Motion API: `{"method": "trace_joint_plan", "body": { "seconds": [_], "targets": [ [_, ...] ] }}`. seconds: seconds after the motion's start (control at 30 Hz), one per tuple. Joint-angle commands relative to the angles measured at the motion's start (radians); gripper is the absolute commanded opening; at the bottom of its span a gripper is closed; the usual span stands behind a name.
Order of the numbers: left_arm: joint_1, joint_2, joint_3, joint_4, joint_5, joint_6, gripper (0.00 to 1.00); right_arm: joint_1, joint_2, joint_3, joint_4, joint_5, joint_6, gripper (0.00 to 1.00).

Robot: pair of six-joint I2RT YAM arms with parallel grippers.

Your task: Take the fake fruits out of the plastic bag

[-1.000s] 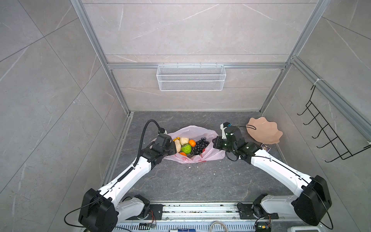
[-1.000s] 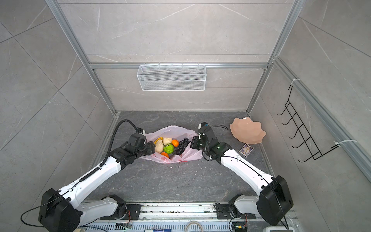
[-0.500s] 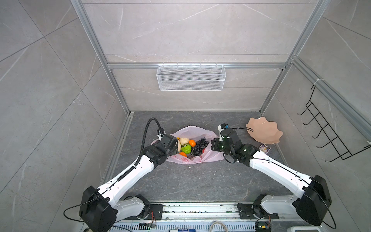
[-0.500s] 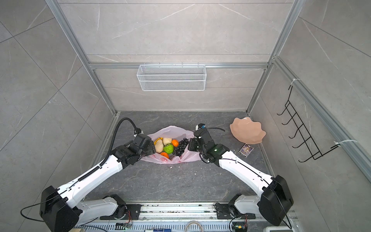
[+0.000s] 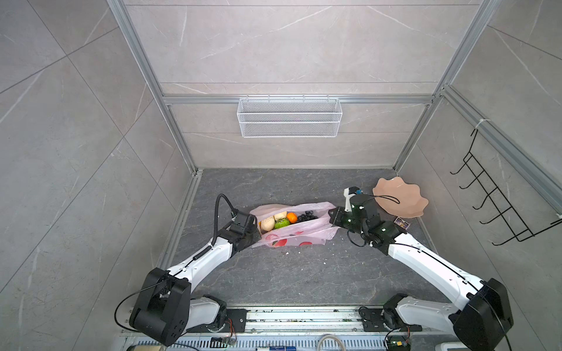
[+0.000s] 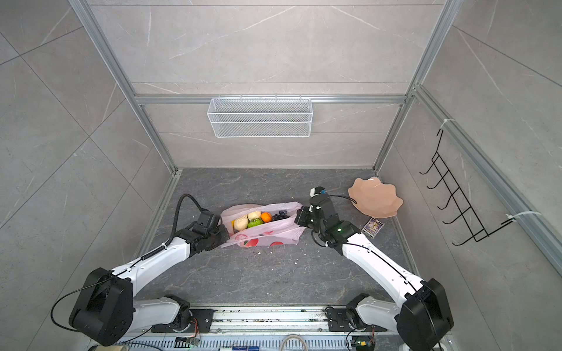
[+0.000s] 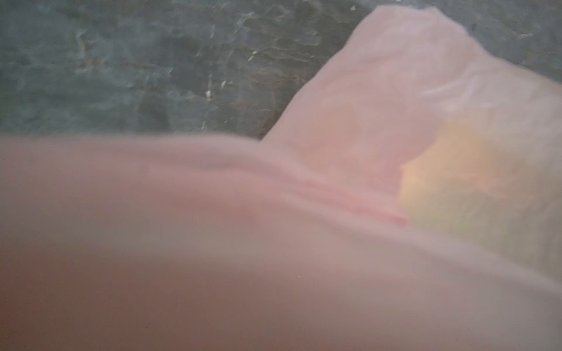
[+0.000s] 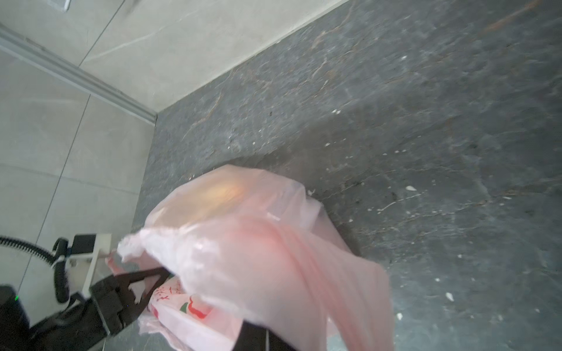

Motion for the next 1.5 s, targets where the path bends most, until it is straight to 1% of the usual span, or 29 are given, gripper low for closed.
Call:
{"method": "trace_joint_plan", "body": {
  "seconds": [0.0,0.07,0.13,0.2,0.27,0.3,0.37,0.4,0.47,0.53,0.63,0.73,0.83,0.93,1.0,1.07,1.13,1.2,1.27,1.37,1.47],
  "targets": [
    [0.057,-0.105,-0.076,0.159,0.111,0.072,0.00,-0.077,-0.021,-0.029,0.113,-0.134,0.059,0.00],
    [0.134,-0.180,-0.152,0.227,0.191,0.061,0.00,-0.105,-0.013,-0.041,0.155,-0.168,0.075,0.00],
    [0.188,-0.245,-0.213,0.296,0.254,0.040,0.00,-0.133,0.004,-0.057,0.208,-0.213,0.117,0.00],
    [0.207,-0.286,-0.236,0.330,0.287,0.036,0.00,-0.157,0.032,-0.070,0.256,-0.250,0.162,0.00],
    [0.206,-0.292,-0.235,0.368,0.347,0.049,0.00,-0.169,0.056,-0.081,0.281,-0.251,0.190,0.00],
    [0.204,-0.282,-0.225,0.375,0.372,0.059,0.00,-0.169,0.064,-0.078,0.272,-0.242,0.184,0.00],
    [0.149,-0.246,-0.175,0.350,0.379,0.102,0.00,-0.151,0.088,-0.056,0.251,-0.224,0.159,0.00],
    [0.106,-0.230,-0.141,0.312,0.348,0.134,0.00,-0.134,0.097,-0.046,0.245,-0.218,0.148,0.00],
    [-0.013,-0.192,-0.066,0.238,0.265,0.204,0.00,-0.084,0.119,-0.015,0.222,-0.194,0.112,0.00],
    [-0.076,-0.162,-0.034,0.238,0.255,0.225,0.00,-0.050,0.134,0.003,0.206,-0.181,0.088,0.00],
    [-0.087,-0.141,-0.050,0.311,0.301,0.217,0.00,-0.041,0.149,0.012,0.200,-0.196,0.058,0.00],
    [-0.088,-0.141,-0.058,0.302,0.294,0.228,0.00,-0.041,0.143,0.041,0.105,-0.150,0.013,0.00],
    [-0.088,-0.181,-0.083,0.286,0.281,0.249,0.00,-0.040,0.116,0.085,-0.029,-0.038,-0.047,0.09],
    [-0.087,-0.233,-0.124,0.271,0.234,0.264,0.00,-0.040,0.093,0.120,-0.114,0.050,-0.083,0.15],
    [-0.086,-0.254,-0.151,0.284,0.221,0.264,0.00,-0.040,0.092,0.140,-0.153,0.065,-0.096,0.26],
    [-0.086,-0.257,-0.163,0.289,0.224,0.260,0.00,-0.039,0.087,0.157,-0.186,0.067,-0.094,0.42],
    [-0.086,-0.252,-0.163,0.291,0.232,0.259,0.00,-0.017,0.065,0.170,-0.225,0.097,-0.088,0.52],
    [-0.086,-0.253,-0.161,0.285,0.232,0.264,0.00,0.036,0.041,0.194,-0.294,0.189,-0.077,0.59],
    [-0.086,-0.264,-0.161,0.278,0.227,0.274,0.00,0.121,0.032,0.230,-0.373,0.303,-0.029,0.65],
    [-0.086,-0.277,-0.165,0.276,0.227,0.288,0.00,0.254,0.060,0.264,-0.446,0.448,0.087,0.68],
    [-0.087,-0.278,-0.170,0.280,0.229,0.291,0.00,0.356,0.132,0.309,-0.489,0.578,0.193,0.70]
  ]
}}
